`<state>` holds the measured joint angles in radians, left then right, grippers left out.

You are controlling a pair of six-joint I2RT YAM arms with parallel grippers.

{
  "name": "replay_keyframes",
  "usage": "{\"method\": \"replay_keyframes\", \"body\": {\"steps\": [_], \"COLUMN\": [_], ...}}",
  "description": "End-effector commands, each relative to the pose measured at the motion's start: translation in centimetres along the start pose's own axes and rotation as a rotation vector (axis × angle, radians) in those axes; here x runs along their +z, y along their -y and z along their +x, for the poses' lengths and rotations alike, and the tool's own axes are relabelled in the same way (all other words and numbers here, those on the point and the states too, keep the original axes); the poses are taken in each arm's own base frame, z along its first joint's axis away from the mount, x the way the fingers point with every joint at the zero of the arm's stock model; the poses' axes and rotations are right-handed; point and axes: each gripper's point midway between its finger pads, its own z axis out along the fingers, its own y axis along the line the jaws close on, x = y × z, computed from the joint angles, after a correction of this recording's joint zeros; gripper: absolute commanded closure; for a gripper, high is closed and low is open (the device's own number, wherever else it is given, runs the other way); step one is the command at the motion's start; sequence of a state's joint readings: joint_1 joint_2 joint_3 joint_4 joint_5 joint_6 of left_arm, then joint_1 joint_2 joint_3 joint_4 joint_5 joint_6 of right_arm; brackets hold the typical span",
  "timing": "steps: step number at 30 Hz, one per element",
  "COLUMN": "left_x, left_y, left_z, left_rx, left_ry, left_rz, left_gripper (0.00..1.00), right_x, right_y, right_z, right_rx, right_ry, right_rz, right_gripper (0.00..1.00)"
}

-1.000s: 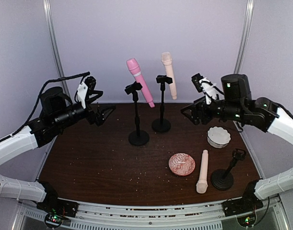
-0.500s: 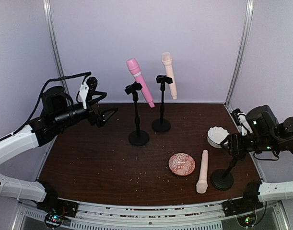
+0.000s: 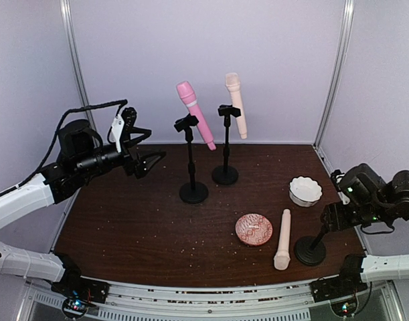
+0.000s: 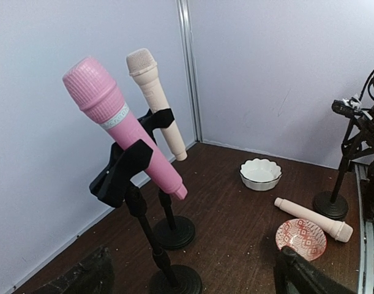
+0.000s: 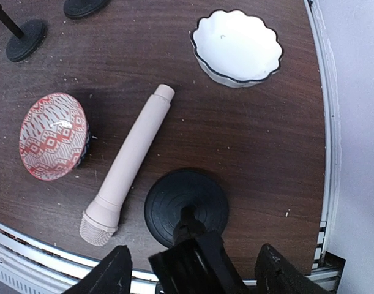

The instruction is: Attach the microphones to the stand

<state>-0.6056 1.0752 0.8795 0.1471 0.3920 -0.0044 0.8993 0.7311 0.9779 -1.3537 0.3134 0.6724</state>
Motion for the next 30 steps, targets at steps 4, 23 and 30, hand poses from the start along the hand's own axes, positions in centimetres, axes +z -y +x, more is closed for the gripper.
{"method": "replay_keyframes", "body": {"steps": [4,23,30], "left_x": [0.1,0.4,0.5], "left_y": [0.0,0.4,0.5], "left_z": [-1.7,-1.5,-1.4], "left_rx": [-0.005,-0.021,-0.028], "left_ry": [0.035,0.03,0.026], "left_rz": [0.021,0.049,0.058], "left_gripper": [0.07,0.07,0.07], "right_x": [0.1,-2.4,-4.7], "right_y": [2.0,1.8,0.8], "right_z": [0.4,-2.2,-5.6], "right_rx": [-0.053,-0.076,-0.116], "right_ry": [-0.01,0.058,0.116], "right_rz": [0.11,0.082,0.07], "right_gripper": [0.3,0.61,0.64]}}
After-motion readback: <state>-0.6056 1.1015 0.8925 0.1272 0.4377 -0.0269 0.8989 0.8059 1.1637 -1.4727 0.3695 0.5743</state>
